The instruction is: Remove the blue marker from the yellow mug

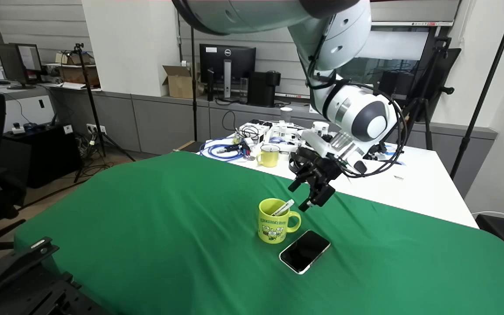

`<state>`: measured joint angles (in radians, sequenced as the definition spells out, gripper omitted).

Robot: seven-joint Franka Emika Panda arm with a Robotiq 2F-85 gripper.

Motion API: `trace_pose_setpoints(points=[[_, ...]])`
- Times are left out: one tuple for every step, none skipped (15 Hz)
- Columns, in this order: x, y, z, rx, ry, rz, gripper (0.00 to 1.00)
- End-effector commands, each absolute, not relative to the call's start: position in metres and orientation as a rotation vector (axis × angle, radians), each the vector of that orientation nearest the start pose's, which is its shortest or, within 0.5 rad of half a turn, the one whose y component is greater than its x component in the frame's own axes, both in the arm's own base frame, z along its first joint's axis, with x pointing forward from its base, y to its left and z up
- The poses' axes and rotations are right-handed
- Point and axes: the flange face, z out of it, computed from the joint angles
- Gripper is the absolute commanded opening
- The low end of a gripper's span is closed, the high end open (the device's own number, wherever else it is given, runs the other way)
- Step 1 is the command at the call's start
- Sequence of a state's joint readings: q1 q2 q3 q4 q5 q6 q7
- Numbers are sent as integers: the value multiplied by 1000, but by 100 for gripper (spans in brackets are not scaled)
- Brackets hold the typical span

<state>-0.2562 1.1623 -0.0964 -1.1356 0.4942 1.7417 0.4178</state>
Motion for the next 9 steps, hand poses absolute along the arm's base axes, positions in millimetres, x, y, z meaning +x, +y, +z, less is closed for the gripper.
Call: trace_pose_setpoints(points=[[654,-169,60,-2370,1290,760,100],[651,-165,58,-2370,1296,758,75],[649,-162,57,-2371,1303,756,73],[647,-160,56,-2375,1306,753,67],[648,-160,58,-2381,1309,747,60],[647,-160,60,-2384,1313,743,51],[647,-160,63,-2387,1319,738,45],[647,-162,66,-2389,1324,732,38],[646,-163,67,-2388,1331,729,31]])
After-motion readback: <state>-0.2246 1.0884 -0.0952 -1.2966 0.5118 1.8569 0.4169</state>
